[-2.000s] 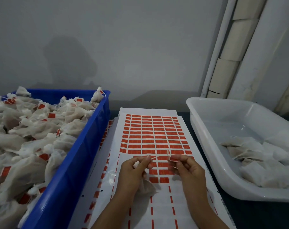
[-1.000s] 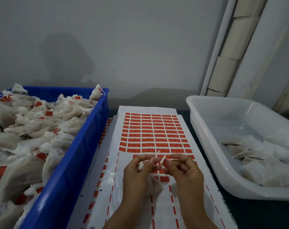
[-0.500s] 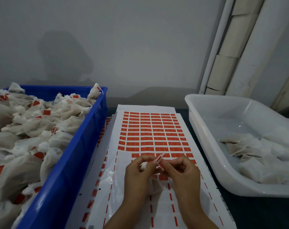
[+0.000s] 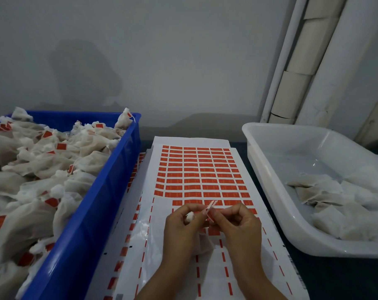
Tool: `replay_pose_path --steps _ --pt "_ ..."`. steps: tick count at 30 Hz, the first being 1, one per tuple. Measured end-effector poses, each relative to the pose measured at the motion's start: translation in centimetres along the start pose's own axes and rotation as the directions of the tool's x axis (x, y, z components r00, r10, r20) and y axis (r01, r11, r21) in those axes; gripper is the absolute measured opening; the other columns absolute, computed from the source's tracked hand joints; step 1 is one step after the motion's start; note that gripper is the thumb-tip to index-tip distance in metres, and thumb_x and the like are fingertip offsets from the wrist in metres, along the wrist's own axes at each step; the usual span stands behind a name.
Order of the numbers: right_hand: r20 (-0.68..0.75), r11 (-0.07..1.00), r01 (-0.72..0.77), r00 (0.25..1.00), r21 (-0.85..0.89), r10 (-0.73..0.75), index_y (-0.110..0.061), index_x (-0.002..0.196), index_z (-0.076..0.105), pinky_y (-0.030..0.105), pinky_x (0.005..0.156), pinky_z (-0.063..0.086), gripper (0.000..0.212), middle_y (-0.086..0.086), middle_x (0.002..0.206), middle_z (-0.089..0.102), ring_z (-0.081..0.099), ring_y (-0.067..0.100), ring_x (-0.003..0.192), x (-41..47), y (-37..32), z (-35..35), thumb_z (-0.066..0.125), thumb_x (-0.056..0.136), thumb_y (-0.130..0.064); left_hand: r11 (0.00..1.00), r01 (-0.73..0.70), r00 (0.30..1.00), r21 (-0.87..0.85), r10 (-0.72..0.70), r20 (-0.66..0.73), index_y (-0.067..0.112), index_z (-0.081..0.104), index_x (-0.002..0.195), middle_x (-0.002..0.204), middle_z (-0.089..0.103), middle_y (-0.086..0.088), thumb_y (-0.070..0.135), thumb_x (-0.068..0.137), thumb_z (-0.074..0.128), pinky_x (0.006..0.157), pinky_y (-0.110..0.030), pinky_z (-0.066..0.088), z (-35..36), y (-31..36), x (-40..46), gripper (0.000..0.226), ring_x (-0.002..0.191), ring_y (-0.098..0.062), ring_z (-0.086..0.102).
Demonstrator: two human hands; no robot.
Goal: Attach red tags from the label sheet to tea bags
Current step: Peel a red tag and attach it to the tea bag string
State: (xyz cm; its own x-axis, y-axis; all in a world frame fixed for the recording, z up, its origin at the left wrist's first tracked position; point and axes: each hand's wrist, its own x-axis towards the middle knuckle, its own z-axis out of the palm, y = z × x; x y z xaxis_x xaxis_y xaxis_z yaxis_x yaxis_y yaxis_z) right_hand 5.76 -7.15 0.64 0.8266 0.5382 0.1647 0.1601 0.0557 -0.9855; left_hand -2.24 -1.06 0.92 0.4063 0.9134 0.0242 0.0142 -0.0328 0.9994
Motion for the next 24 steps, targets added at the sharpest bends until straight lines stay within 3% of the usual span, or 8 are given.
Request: replay_pose_path --steps 7,10,15,19,22,24 --pt "-0.002 1.0 0.007 1.0 0.008 -0.007 -0.019 0.074 0.063 0.002 0.051 0.043 0.013 -0.012 0.072 0.068 0.065 -0.003 0.069 -0.01 -0.03 0.04 0.072 0.069 -0.026 1.0 0.0 1.0 -0.008 0.0 -0.002 0.026 0.068 0.082 0.083 0.069 0.017 0.025 0.084 0.063 0.053 -0.002 0.045 -0.04 0.02 0.07 0.005 0.076 -0.004 0.066" --pt "-0.002 1.0 0.009 1.0 0.007 -0.009 -0.02 0.074 0.062 0.001 0.05 0.042 0.012 -0.013 0.072 0.067 0.064 -0.006 0.069 -0.04 0.0 0.04 0.072 0.07 -0.024 1.0 0.009 1.0 -0.002 -0.009 -0.001 0.025 0.068 0.085 0.086 0.069 0.016 0.026 0.084 0.062 0.061 -0.005 0.047 -0.03 -0.06 0.09 0.006 0.08 -0.007 0.066" --pt "-0.014 1.0 0.008 1.0 -0.03 -0.008 -0.021 0.074 0.061 0.004 0.051 0.046 0.012 -0.011 0.073 0.068 0.067 0.003 0.066 0.0 0.1 0.09 0.072 0.072 -0.025 1.0 0.023 0.999 -0.009 -0.023 0.023 0.028 0.067 0.08 0.074 0.067 0.027 0.026 0.085 0.061 0.049 -0.002 0.042 -0.03 0.14 0.01 0.009 0.075 0.009 0.063" --pt "-0.025 1.0 0.005 1.0 -0.029 -0.006 -0.02 0.073 0.061 0.004 0.051 0.045 0.011 -0.011 0.073 0.068 0.066 0.002 0.066 0.05 0.24 -0.06 0.072 0.073 -0.021 0.999 0.046 0.999 -0.006 -0.045 0.018 0.031 0.066 0.077 0.071 0.067 0.026 0.027 0.087 0.058 0.054 -0.002 0.041 0.07 0.33 -0.05 0.013 0.073 0.003 0.065" --pt "-0.032 1.0 0.008 0.999 -0.004 -0.009 -0.02 0.073 0.06 0.002 0.05 0.043 0.012 -0.013 0.071 0.067 0.065 -0.004 0.068 0.07 0.21 -0.09 0.072 0.073 -0.019 0.996 0.08 0.996 -0.037 -0.078 0.039 0.028 0.068 0.079 0.07 0.068 0.027 0.022 0.089 0.056 0.05 -0.002 0.041 0.04 0.57 -0.09 0.017 0.073 0.007 0.065" --pt "-0.04 1.0 0.02 0.999 -0.003 -0.02 -0.021 0.071 0.06 0.0 0.05 0.042 0.013 -0.015 0.068 0.065 0.063 -0.007 0.068 0.08 0.14 -0.06 0.072 0.073 -0.019 0.994 0.096 0.994 -0.049 -0.094 0.048 0.026 0.069 0.08 0.074 0.069 0.023 0.022 0.089 0.057 0.056 -0.004 0.04 0.0 0.63 -0.13 0.016 0.076 0.0 0.065"
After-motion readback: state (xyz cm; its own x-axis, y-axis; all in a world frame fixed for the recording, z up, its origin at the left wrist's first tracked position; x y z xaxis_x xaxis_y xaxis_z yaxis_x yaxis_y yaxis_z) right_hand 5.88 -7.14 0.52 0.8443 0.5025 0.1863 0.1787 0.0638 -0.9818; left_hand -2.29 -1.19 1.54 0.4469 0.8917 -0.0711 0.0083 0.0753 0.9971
